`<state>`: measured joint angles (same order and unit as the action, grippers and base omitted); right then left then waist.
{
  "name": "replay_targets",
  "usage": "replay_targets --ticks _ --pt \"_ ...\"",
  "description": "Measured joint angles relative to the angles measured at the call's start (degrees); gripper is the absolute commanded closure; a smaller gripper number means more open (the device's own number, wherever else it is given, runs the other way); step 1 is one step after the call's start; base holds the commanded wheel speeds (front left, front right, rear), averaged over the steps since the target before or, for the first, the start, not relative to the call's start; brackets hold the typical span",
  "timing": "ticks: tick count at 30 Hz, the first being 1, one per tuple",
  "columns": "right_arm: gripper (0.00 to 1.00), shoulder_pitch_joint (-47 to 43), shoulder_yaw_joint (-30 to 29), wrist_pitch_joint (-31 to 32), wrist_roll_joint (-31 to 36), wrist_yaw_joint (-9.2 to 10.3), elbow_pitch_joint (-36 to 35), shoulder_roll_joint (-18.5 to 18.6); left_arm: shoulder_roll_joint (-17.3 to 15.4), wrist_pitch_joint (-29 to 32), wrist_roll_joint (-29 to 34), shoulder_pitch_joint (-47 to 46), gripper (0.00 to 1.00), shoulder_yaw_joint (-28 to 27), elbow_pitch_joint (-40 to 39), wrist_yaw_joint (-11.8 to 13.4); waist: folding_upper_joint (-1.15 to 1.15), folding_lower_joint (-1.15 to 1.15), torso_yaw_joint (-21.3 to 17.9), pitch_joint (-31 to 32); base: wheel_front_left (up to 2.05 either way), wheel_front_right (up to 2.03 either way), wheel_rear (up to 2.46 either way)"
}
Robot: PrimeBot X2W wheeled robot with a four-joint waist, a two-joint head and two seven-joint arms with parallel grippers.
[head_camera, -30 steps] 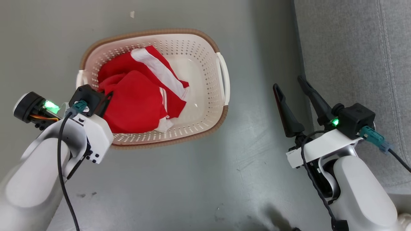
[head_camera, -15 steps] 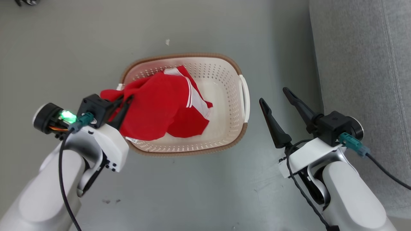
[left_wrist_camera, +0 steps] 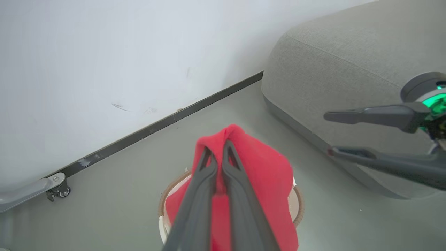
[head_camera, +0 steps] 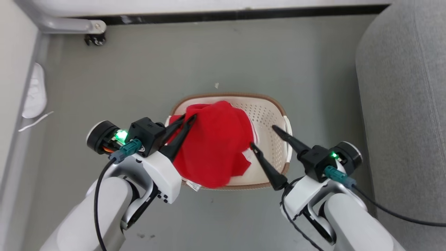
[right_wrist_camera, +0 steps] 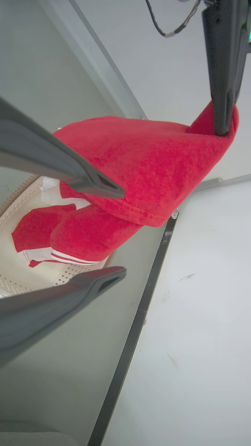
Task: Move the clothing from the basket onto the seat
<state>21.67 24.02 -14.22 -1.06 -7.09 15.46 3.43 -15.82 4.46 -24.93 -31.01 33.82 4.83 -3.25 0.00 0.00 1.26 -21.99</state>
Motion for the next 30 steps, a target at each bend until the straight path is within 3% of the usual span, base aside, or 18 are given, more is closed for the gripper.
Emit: replay_targets --ticks 12,30 --pt "0.00 -0.09 7.57 0.00 -3.61 -0.01 1.69 0.09 2.92 3.20 -0.80 0.41 1.00 2.74 -4.81 0.07 0.00 0.00 4.69 7.90 0.00 0.00 0.00" --pt "0.00 -4.19 7.55 0.00 -4.92 -0.05 4.00 0.09 5.00 10.11 -1.90 2.29 1.00 6.16 -10.14 0.59 0.00 0.00 9.32 15.76 0.00 0.00 0.00"
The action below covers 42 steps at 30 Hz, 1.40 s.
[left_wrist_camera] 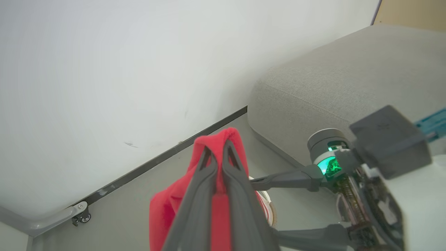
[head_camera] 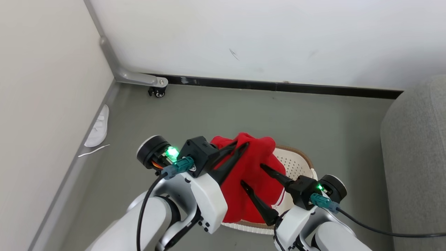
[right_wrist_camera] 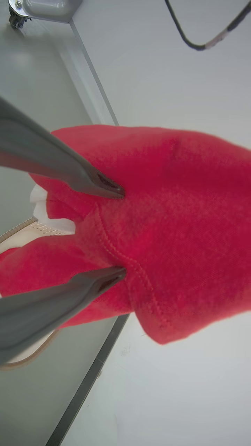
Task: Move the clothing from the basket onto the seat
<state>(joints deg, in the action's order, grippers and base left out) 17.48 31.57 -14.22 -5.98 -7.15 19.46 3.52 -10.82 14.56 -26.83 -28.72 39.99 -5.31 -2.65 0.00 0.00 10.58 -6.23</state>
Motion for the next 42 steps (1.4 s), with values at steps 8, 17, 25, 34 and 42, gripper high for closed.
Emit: replay_targets --ticks 8,17,25,34,42 --pt "0.00 -2.10 0.34 0.00 -0.57 0.00 0.35 0.01 2.19 3.57 -3.88 0.01 1.00 2.29 -2.92 -0.07 0.00 0.00 1.32 1.94 0.00 0.00 0.00" --pt "0.00 -2.05 0.81 0.00 -0.51 0.00 0.05 -0.01 3.15 7.50 -7.37 2.11 1.00 4.15 -5.31 -0.27 0.00 0.00 2.07 3.03 0.00 0.00 0.00" --pt "1.00 -2.04 1.10 0.00 -0.53 0.00 -0.65 -0.01 3.02 9.62 -8.95 2.20 1.00 3.36 -7.10 0.76 0.00 0.00 2.09 3.28 0.00 0.00 0.00" --pt "1.00 -2.07 2.40 0.01 -1.21 0.00 -1.13 -0.02 1.90 10.67 -8.96 2.72 1.00 2.22 -8.01 2.56 0.00 0.00 1.86 3.24 0.00 0.00 0.00" --pt "1.00 -2.08 2.07 0.01 -1.64 0.00 -2.65 -0.01 0.53 11.16 -8.98 4.95 0.63 0.83 -6.83 4.02 0.00 0.00 1.12 3.09 0.00 0.00 0.00"
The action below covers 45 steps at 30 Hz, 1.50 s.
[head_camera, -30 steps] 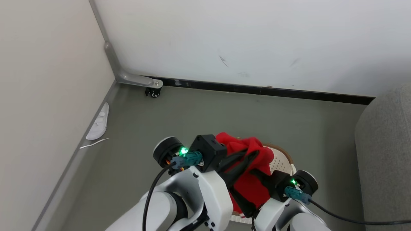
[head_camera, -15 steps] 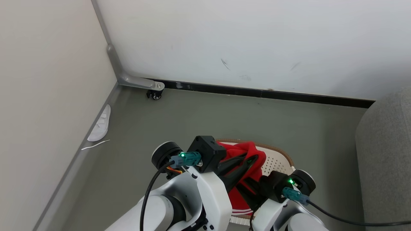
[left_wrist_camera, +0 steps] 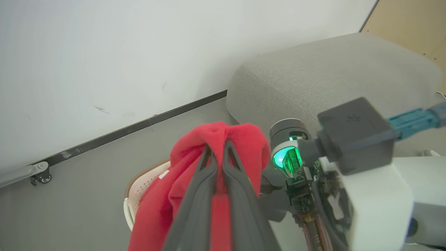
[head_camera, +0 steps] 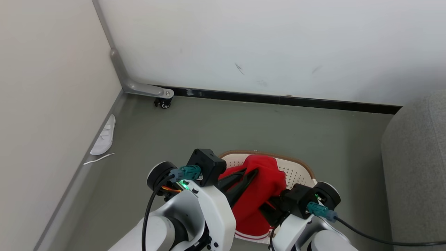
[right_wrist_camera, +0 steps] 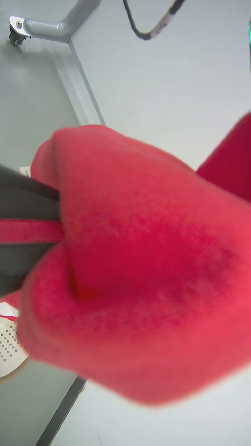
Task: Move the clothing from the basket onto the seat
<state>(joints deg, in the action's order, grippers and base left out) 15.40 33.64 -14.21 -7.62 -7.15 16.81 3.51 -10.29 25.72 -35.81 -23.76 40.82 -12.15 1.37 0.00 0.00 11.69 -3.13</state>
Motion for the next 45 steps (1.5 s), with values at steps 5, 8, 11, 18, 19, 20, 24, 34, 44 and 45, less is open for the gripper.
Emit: replay_targets --ticks 5,8,11,18,19,20,24,34,44,45 --pt "1.00 0.00 -0.86 0.00 0.01 0.00 -1.43 0.00 -0.16 -0.01 -0.13 0.73 0.16 -0.07 0.01 0.31 0.00 0.00 -0.60 -0.02 0.00 0.00 0.00" --pt "1.00 -0.05 -1.14 0.00 0.01 0.00 -1.72 0.00 -0.24 -0.02 -0.43 0.91 0.00 -0.34 0.30 0.57 0.00 0.00 -0.92 0.03 0.00 0.00 0.00" --pt "1.00 -0.21 -1.35 0.00 0.00 0.00 -2.10 0.00 -0.24 -0.07 -0.46 1.02 0.00 -0.67 0.64 1.05 0.00 0.00 -1.18 0.09 0.00 0.00 0.00" --pt "1.00 -1.47 -2.45 0.00 0.38 0.00 -2.74 -0.02 -0.46 -0.59 -0.45 2.03 0.00 -1.11 1.01 1.29 0.00 0.00 -1.49 0.08 0.00 0.00 0.00" --pt "1.00 -1.47 -2.89 0.00 0.58 0.00 -2.74 -0.01 -0.52 -0.65 -0.45 2.03 0.00 -1.24 1.01 1.38 0.00 0.00 -1.50 0.08 0.00 0.00 0.00" --pt "1.00 -1.47 -3.23 0.00 0.62 0.00 -2.75 0.00 -0.56 -0.68 -0.45 2.03 0.00 -1.38 1.02 1.55 0.00 0.00 -1.52 0.08 0.00 0.00 0.00" --pt "1.00 -1.49 -3.87 0.00 0.67 0.00 -2.86 -0.01 -1.00 -1.37 -0.40 2.27 0.00 -1.97 1.29 1.59 0.00 0.00 -1.59 0.14 0.00 0.00 0.00" --pt "1.00 -3.52 -7.39 0.00 1.82 0.00 -3.09 0.27 -2.96 -2.70 -0.02 4.49 0.00 -1.77 1.33 1.01 0.00 0.00 -1.98 0.64 0.00 0.00 0.00" --pt "1.00 -3.86 -11.38 0.00 3.15 0.00 -3.90 0.88 -4.17 -4.31 0.23 6.85 0.00 -1.29 0.12 0.91 0.00 0.00 -2.98 1.35 0.00 0.00 0.00" --pt "1.00 -4.20 -11.79 0.00 3.15 0.00 -4.09 0.89 -4.22 -4.59 0.25 6.86 0.00 -1.31 0.13 0.91 0.00 0.00 -3.12 1.42 0.00 0.00 0.00"
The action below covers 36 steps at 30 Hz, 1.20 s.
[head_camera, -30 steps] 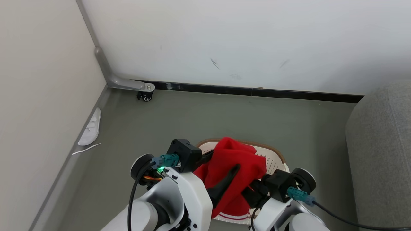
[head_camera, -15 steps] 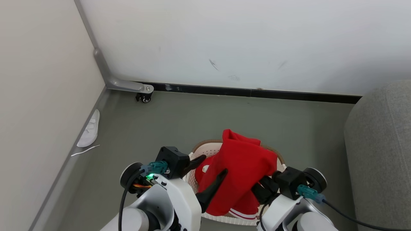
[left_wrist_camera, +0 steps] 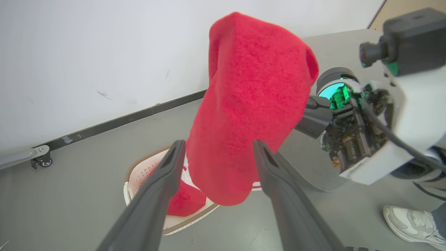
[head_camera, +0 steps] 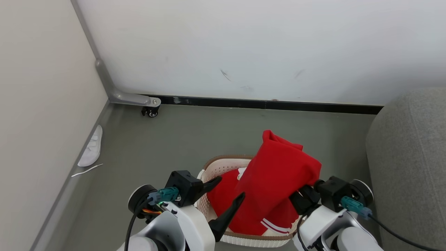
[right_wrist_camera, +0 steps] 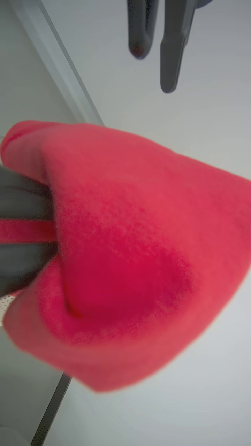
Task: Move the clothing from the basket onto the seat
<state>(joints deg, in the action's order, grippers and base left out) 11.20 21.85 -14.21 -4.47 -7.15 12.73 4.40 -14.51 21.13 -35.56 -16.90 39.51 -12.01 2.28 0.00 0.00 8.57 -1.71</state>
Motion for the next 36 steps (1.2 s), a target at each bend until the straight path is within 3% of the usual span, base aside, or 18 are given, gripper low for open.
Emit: replay_targets --ticks 9,23,36 --pt "1.00 -0.73 -3.64 0.00 0.71 0.00 -1.69 0.34 -1.99 -1.59 0.88 1.40 0.00 -0.09 1.31 -1.21 0.00 0.00 -1.82 0.38 0.00 0.00 0.00" --pt "1.00 -1.92 -11.77 0.00 2.13 0.00 -3.61 3.02 -1.47 -3.61 0.87 2.10 0.00 1.14 0.73 -2.55 0.00 0.00 -5.82 -0.08 0.00 0.00 0.00" --pt "1.00 -2.10 -13.02 0.00 3.41 0.00 -5.64 2.91 -1.21 -5.09 0.89 2.29 0.00 1.41 0.22 -3.28 0.00 0.00 -9.77 -0.67 0.00 0.00 0.00"
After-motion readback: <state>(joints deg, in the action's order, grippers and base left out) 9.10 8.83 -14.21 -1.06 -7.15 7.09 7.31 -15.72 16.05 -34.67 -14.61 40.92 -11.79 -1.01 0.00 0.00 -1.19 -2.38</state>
